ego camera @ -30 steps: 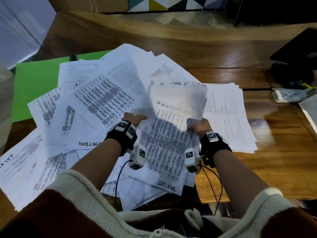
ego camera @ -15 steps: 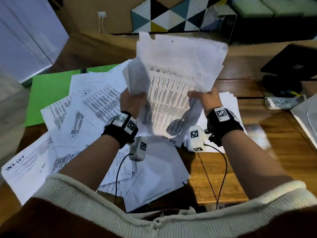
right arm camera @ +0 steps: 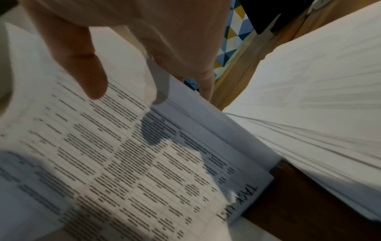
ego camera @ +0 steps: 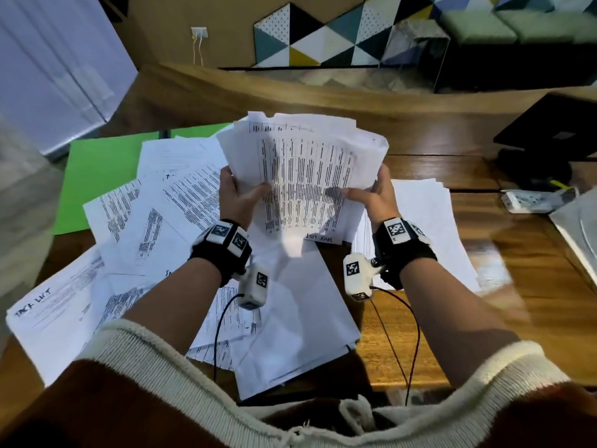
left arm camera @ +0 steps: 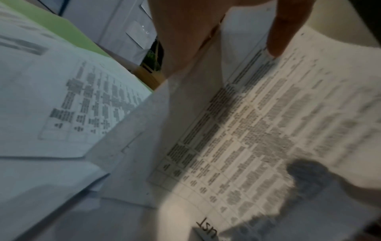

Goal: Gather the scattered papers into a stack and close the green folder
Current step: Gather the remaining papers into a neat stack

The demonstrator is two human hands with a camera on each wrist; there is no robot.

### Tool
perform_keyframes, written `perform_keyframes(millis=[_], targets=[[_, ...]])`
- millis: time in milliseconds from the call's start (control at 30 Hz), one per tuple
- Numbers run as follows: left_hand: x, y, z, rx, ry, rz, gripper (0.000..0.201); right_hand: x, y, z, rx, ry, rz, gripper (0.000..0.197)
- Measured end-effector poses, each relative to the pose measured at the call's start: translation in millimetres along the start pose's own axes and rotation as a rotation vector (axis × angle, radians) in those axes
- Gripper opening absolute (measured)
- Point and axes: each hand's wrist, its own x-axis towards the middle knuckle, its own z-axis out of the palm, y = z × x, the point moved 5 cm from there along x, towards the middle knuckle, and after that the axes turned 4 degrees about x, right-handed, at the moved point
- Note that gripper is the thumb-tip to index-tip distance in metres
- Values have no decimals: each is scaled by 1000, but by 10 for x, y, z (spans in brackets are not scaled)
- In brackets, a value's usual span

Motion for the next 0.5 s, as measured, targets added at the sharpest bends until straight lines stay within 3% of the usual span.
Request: perform_keyframes(millis=[133, 267, 333, 433, 500], targets=[[39, -113, -31, -65, -40, -69, 60, 4, 313, -31, -93, 51, 64, 90], [29, -160, 33, -94, -5, -161, 68, -48, 458, 51, -68, 58, 96, 54], [91, -127, 42, -84, 1, -176, 61, -8, 436, 82, -66, 60, 93, 47], [191, 17, 125, 134, -34, -84, 40, 95, 315, 8, -110, 124, 23, 40], [230, 135, 324, 395, -124, 46, 41, 190, 190, -128, -183, 222, -64, 31]])
